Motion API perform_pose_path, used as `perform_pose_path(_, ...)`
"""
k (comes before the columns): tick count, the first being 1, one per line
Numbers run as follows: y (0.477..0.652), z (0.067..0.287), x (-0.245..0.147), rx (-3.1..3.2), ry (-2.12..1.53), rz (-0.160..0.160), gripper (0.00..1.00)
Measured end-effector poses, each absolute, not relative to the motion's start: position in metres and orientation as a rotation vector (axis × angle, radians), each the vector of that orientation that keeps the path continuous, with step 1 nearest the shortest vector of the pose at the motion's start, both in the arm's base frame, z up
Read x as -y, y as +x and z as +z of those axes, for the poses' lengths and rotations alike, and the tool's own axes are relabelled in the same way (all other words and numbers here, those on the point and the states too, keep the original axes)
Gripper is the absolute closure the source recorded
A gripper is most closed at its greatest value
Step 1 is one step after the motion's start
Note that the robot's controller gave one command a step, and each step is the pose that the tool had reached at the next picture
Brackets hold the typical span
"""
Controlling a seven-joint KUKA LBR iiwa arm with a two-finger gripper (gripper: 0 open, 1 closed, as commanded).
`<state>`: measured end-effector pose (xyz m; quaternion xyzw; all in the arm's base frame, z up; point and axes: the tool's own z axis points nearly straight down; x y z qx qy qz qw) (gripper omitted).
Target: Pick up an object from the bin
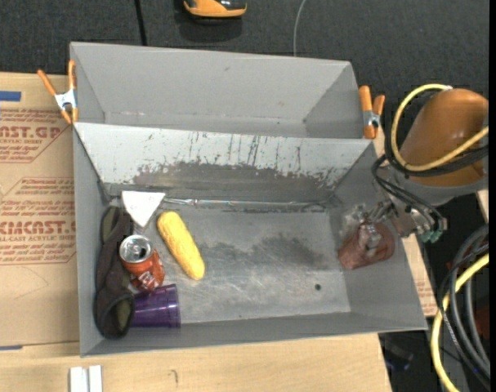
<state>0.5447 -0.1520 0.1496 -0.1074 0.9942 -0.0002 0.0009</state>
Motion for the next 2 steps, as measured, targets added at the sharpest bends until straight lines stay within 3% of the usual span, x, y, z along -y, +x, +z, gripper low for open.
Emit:
perform_pose_path(1, 0.535, 0.197, 0.151, -3.13, -0.332, 0.004, 1.0)
perform_pose_path(2, 0.547, 0.275, 0.135, -3.122, -0.349, 0.0, 1.0)
